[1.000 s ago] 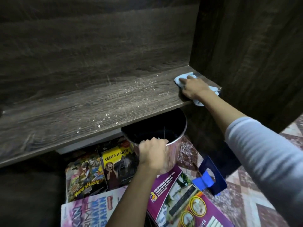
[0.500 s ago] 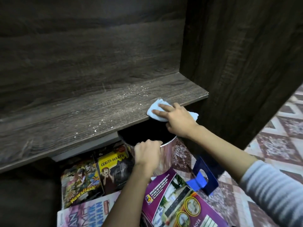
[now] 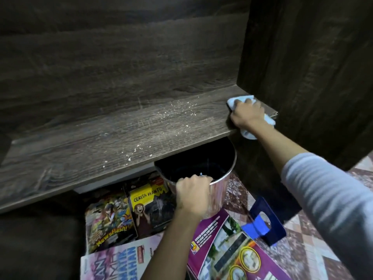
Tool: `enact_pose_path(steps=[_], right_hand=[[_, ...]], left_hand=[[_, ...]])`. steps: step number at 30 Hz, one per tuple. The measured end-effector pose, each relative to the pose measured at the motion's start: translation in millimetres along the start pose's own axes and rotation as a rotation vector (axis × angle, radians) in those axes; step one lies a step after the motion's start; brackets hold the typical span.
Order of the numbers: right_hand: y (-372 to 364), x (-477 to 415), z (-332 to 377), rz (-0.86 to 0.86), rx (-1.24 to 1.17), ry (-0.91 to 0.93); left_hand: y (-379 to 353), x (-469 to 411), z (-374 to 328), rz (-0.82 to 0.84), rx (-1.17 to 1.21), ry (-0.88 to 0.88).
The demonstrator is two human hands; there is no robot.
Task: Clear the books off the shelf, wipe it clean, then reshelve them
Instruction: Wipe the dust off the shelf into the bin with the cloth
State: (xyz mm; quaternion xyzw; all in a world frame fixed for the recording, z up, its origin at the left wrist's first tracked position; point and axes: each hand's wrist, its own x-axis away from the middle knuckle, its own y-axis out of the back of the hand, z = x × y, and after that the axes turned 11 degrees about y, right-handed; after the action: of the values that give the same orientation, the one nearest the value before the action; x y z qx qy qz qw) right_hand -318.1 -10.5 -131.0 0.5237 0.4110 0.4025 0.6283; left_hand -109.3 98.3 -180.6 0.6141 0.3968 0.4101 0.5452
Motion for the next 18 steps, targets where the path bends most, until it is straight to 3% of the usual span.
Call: enact_pose_path(steps=[8,18], right_hand=[[3.2,-53.5,9.8,0.111,0.005,0.005],[0.2,-82.3,54.7,0.137,0.014,0.119]], left_hand=[[7.3,-2.1,3.6,0.104,0.015,0.023],[4.1,-5.5,7.5,0.086,0.033,0.016]])
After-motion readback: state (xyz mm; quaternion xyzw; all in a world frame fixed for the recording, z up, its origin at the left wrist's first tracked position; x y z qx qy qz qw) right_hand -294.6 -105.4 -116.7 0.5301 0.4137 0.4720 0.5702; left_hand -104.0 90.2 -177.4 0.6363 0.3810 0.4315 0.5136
